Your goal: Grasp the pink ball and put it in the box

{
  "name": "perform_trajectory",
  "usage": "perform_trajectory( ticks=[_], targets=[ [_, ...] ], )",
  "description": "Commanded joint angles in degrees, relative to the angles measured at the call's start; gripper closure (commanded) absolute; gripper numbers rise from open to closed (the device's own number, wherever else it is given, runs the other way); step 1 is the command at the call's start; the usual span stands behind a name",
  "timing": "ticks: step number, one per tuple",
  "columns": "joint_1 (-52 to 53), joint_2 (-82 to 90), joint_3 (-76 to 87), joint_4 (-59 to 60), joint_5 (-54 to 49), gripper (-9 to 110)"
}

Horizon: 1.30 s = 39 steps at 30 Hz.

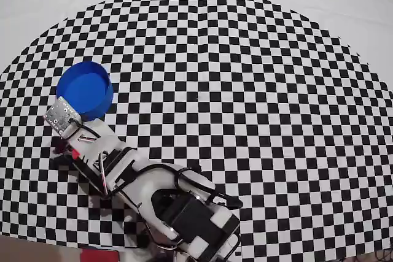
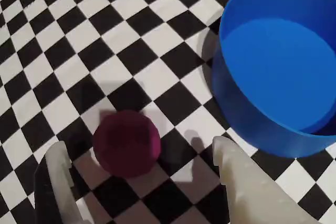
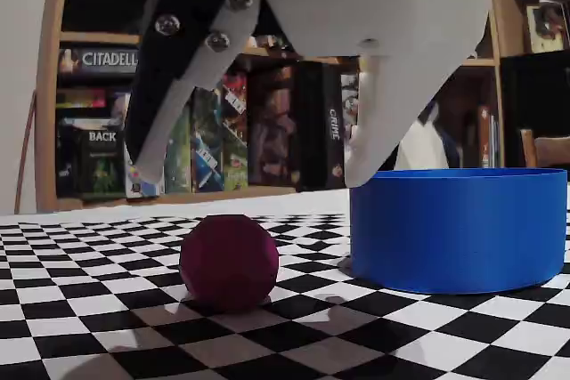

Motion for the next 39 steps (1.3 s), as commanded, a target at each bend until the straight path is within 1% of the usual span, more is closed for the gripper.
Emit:
perform_trajectory(
  ticks=[1,39],
  targets=[
    [-0.5,-0.6,-2.6,0.2,-0.5,69],
    [-1.1,-10.5,-8.3,0.4,-0.7,69]
  ],
)
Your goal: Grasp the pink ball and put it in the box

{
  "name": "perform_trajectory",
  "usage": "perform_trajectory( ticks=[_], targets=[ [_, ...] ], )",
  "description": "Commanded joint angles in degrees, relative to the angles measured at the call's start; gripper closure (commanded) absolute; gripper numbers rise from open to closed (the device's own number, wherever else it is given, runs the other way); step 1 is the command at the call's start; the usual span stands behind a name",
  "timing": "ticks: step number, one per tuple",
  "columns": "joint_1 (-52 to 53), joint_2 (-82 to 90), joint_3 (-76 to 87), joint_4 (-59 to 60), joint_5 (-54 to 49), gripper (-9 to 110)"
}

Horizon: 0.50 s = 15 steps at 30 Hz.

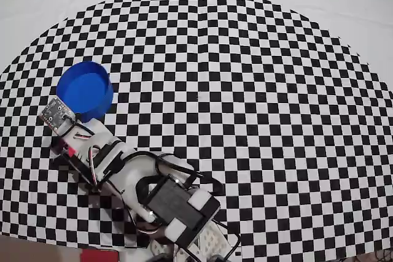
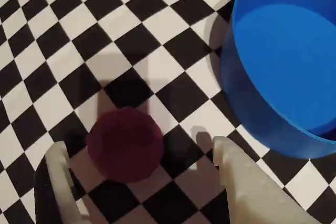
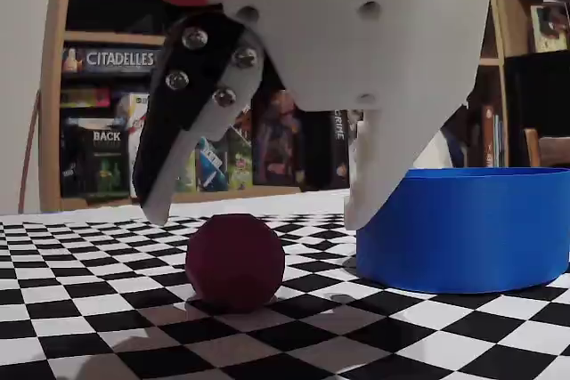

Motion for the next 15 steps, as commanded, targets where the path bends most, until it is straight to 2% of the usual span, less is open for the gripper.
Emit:
perform_trajectory(
  ticks=[1,15],
  targets=[
    [-0.7,-0.3,-2.2,0.4,-0.7,69],
    [-1.1,-2.4,-3.3,0.4,-0.7,69]
  ],
)
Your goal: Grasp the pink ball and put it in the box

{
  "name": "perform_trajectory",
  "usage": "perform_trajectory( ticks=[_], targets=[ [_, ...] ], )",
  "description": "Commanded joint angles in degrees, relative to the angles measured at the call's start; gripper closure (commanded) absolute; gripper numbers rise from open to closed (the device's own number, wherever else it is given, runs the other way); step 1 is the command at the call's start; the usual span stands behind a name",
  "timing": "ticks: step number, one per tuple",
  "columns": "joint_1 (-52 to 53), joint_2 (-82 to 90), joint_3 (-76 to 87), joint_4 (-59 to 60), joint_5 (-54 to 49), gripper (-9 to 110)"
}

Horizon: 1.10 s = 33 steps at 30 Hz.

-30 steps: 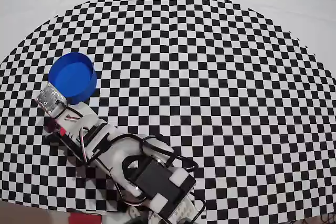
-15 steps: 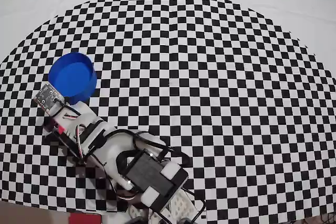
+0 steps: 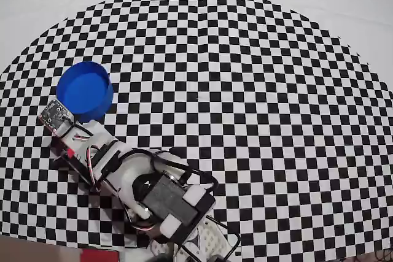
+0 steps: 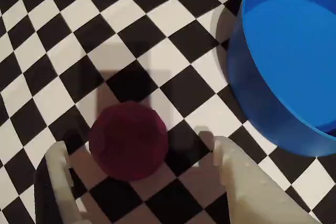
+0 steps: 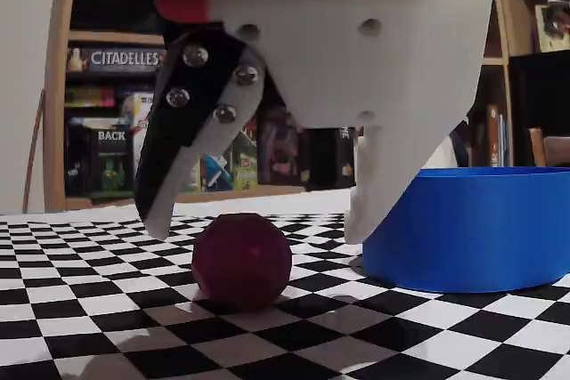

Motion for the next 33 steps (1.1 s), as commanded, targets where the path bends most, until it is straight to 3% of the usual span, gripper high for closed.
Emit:
perform_trajectory(
  ticks=[1,33],
  targets=[
    [-0.5,-0.6,-2.5,0.4,-0.7,69],
    [-0.7,-4.0,-4.7,0.4,-0.7,69]
  ],
)
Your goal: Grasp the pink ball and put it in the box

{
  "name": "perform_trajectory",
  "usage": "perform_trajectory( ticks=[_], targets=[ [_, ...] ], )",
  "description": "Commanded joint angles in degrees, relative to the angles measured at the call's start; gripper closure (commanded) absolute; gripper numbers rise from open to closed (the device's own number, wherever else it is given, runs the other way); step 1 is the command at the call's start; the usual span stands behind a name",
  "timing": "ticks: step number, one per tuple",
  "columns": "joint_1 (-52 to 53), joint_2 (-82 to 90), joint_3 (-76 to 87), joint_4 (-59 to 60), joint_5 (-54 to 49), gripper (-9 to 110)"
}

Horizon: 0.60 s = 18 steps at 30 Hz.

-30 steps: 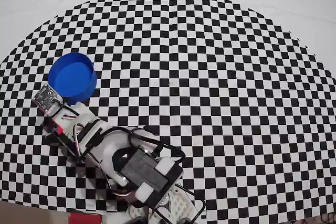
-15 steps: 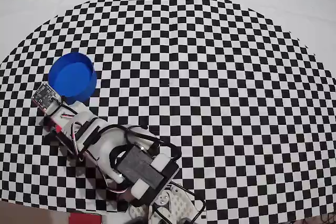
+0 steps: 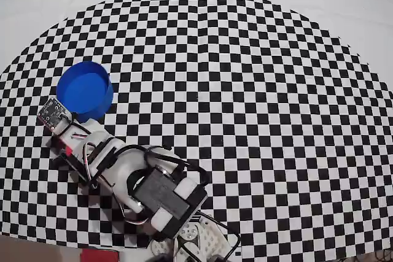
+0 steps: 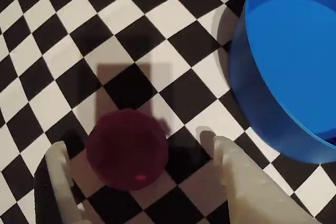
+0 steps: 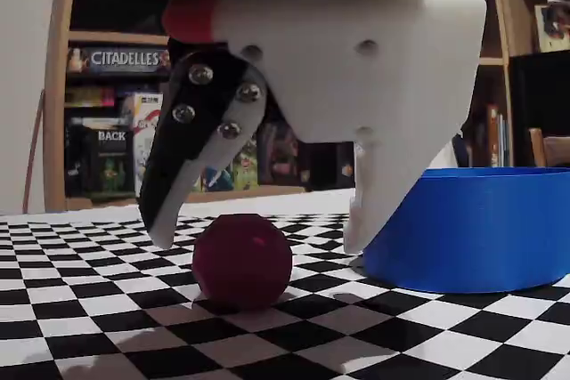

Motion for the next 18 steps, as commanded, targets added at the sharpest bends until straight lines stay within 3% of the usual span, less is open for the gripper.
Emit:
perform_trajectory(
  ticks=[1,18],
  targets=[
    [-0.5,0.1,-2.0,0.4,-0.7,69],
    [-0.5,-0.3,-2.0,0.4,-0.8,69]
  ],
)
